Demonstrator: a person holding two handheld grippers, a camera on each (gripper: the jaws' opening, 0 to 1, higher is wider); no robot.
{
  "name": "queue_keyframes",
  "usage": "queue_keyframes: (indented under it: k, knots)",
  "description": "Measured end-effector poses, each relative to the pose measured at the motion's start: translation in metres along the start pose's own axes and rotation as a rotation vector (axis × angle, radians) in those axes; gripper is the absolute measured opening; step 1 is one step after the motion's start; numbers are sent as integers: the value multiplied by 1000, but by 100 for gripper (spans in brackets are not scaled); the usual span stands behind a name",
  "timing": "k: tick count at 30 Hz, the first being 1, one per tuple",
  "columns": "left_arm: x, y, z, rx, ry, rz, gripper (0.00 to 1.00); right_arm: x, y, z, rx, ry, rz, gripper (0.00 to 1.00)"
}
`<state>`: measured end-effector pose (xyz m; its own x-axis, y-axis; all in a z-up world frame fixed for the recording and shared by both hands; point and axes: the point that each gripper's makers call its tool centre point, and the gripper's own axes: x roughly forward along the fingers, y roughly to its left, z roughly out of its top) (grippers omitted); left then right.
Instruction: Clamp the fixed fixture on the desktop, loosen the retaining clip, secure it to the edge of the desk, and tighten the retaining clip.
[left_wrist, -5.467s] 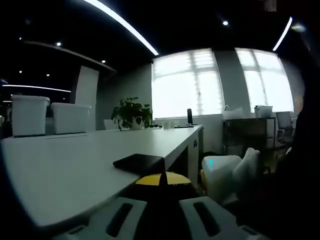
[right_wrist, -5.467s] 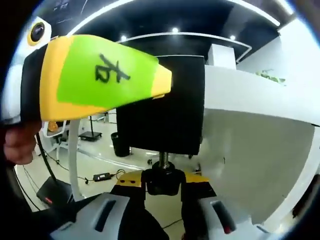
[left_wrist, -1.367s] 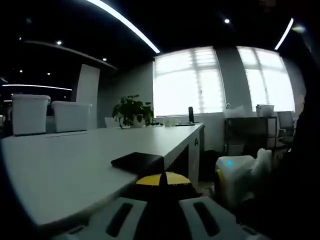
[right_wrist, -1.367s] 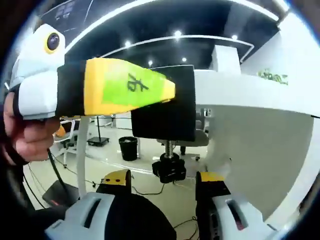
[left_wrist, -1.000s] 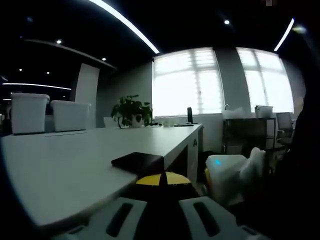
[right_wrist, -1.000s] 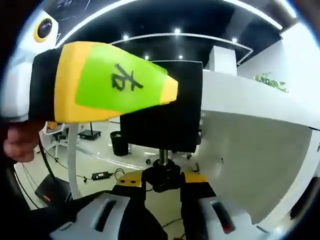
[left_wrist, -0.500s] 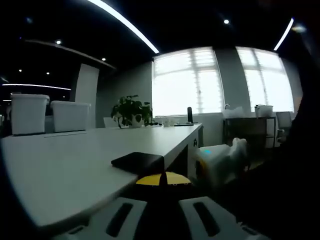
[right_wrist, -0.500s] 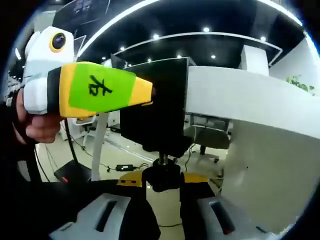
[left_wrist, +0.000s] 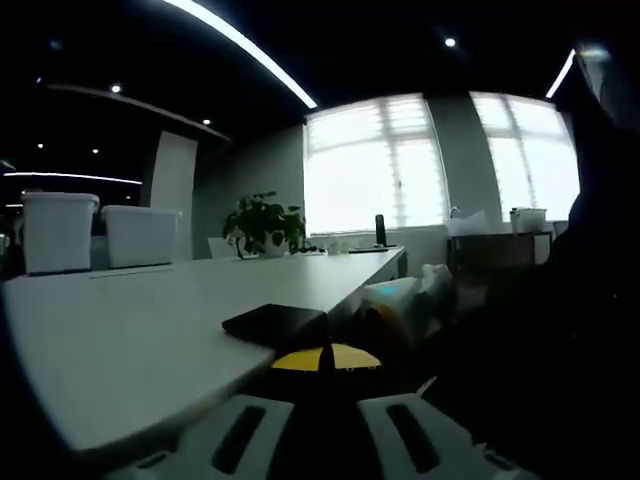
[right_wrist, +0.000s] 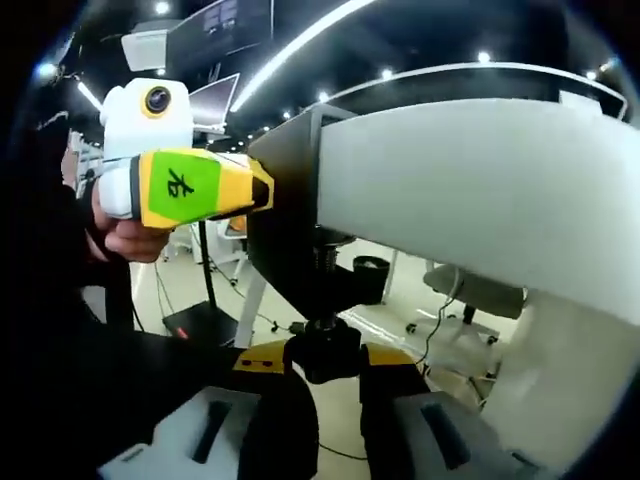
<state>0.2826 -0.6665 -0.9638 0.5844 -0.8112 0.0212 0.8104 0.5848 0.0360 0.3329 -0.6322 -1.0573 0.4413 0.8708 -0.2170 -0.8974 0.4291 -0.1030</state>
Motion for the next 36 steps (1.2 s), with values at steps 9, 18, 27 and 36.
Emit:
queue_keyframes:
  k: [9,18,27,36]
  knots:
    - [0,-1,1,9,0,-3,1,2,6,4,11,-7,3,23]
    - [0,-1,1,9,10,-1,1,-10,-9,-2,92,11,-201,38]
    - [0,-2,2,6,12,-5,1,-31,-1,-6,150,-3,-544,45]
    - [0,-1,3,-18,7,-16,1,-28,-4,-6,188,21,-682,43]
